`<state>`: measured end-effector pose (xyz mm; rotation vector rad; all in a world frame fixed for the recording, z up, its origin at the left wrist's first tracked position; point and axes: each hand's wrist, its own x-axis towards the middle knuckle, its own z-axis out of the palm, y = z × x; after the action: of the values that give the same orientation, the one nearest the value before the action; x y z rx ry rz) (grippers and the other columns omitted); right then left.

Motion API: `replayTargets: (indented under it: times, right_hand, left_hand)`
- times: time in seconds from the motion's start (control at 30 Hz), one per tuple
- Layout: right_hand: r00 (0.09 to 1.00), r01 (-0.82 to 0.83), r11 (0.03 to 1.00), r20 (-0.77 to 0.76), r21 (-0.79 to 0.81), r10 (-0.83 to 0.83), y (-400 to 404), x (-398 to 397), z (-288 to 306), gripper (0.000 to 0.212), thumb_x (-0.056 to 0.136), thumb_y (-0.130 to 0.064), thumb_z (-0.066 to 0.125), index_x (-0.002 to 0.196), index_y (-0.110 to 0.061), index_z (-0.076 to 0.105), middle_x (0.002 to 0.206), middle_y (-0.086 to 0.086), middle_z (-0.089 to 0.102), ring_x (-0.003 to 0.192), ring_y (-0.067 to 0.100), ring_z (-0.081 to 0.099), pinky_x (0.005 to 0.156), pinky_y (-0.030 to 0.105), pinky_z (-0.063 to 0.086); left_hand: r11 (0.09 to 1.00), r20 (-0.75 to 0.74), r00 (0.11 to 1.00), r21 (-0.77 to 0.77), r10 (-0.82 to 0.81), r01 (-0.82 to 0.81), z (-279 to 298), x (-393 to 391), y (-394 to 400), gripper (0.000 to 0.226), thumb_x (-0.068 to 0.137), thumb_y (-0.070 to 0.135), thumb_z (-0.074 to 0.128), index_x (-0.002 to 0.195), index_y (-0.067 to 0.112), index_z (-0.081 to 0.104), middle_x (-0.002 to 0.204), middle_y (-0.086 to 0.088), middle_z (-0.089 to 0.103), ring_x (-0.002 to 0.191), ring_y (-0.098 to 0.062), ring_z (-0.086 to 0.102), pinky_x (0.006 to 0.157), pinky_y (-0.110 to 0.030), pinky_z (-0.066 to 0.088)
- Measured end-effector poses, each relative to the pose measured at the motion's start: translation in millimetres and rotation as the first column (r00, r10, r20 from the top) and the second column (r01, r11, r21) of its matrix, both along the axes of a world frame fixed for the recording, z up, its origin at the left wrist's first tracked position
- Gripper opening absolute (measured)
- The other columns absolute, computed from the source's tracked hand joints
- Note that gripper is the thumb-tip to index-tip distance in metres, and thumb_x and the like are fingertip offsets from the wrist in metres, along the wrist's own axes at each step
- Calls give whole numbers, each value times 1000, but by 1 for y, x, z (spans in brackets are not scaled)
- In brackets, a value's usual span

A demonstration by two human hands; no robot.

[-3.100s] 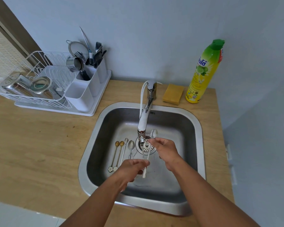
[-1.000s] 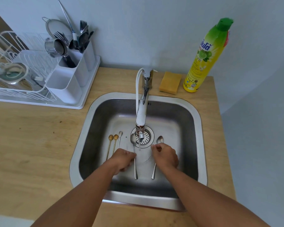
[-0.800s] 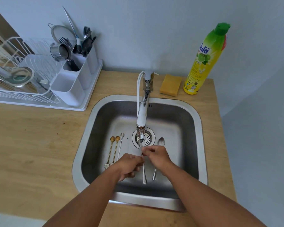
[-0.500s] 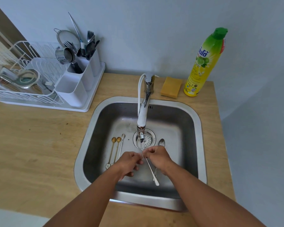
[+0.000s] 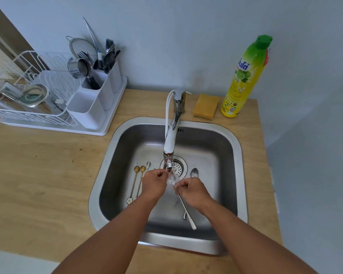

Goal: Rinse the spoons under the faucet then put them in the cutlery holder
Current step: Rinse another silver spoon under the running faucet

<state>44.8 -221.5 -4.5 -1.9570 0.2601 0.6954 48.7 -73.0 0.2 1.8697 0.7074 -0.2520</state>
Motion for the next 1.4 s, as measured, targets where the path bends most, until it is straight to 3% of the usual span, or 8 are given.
replayTargets:
  times: [0.27, 0.4, 0.5, 0.77, 0.93, 1.1, 1.27, 1.4]
  right_hand:
    - [1000, 29, 1000, 0, 1, -29, -1, 1, -2, 20, 90, -25, 70, 75, -15, 79, 74, -5, 77, 79, 13, 74, 78, 28, 57]
    - [1000, 5, 1000, 31, 9, -5, 1, 1, -1, 22, 91, -25, 70, 74, -13, 77, 73, -3, 77, 68, 6, 66, 73, 27, 55]
    - [996, -56, 998, 64, -14, 57, 6, -2, 2, 24, 92, -26, 70, 72, -15, 75, 62, -8, 70, 56, 0, 58, 62, 22, 49]
    - [996, -5, 1000, 90, -12, 6, 6, -3, 4, 20, 94, -27, 69, 76, -23, 76, 76, -7, 76, 77, 11, 73, 72, 25, 55]
    - [992, -8, 1000, 128, -5, 8, -2, -1, 3, 26, 95, -24, 67, 70, -23, 74, 68, -10, 72, 58, -4, 59, 56, 7, 43]
    - [992, -41, 994, 120, 101, 28, -6, -2, 9, 22, 96, -19, 67, 76, -18, 76, 64, -11, 69, 56, -5, 56, 59, 10, 43]
    - [985, -105, 984, 154, 144, 82, -7, -4, 17, 26, 98, -18, 66, 72, -22, 72, 55, -18, 61, 47, -5, 50, 53, 6, 37]
    - [979, -117, 987, 181, 111, 95, -5, -9, 20, 22, 97, -18, 66, 77, -18, 74, 64, -9, 64, 57, 0, 51, 60, 17, 44]
  left_hand:
    - [914, -169, 977, -362, 128, -182, -3, -9, 4, 10, 96, 14, 73, 105, 17, 76, 82, -1, 73, 71, -13, 59, 64, -27, 47]
    - [900, -126, 981, -396, 144, -183, -3, -12, 1, 14, 86, 5, 82, 97, 14, 78, 75, 5, 78, 65, -9, 65, 53, -18, 49]
    - [903, -99, 975, -370, 197, -219, -3, -10, -4, 22, 79, 12, 89, 96, 6, 77, 67, 7, 76, 56, 3, 68, 63, -20, 53]
    - [950, -93, 969, -196, 228, -242, 0, -2, -3, 26, 97, 40, 70, 84, 19, 79, 68, 1, 64, 64, -13, 53, 62, -29, 44]
    - [918, -134, 988, -375, 81, -126, -2, -8, 6, 17, 100, 24, 67, 103, 14, 81, 66, 5, 66, 61, -8, 54, 59, -25, 45]
    - [897, -74, 996, -434, 51, -78, -9, -15, 17, 30, 89, 18, 80, 118, 11, 77, 75, 8, 73, 68, -9, 57, 64, -25, 49]
    - [792, -73, 996, -603, 59, -91, -16, -13, 25, 36, 76, 37, 80, 104, 14, 84, 72, 2, 68, 58, -6, 53, 55, -22, 47]
    - [821, -117, 989, -555, 87, -138, -16, -5, 25, 27, 89, 38, 78, 94, 13, 86, 67, 3, 64, 56, -6, 53, 51, -23, 45]
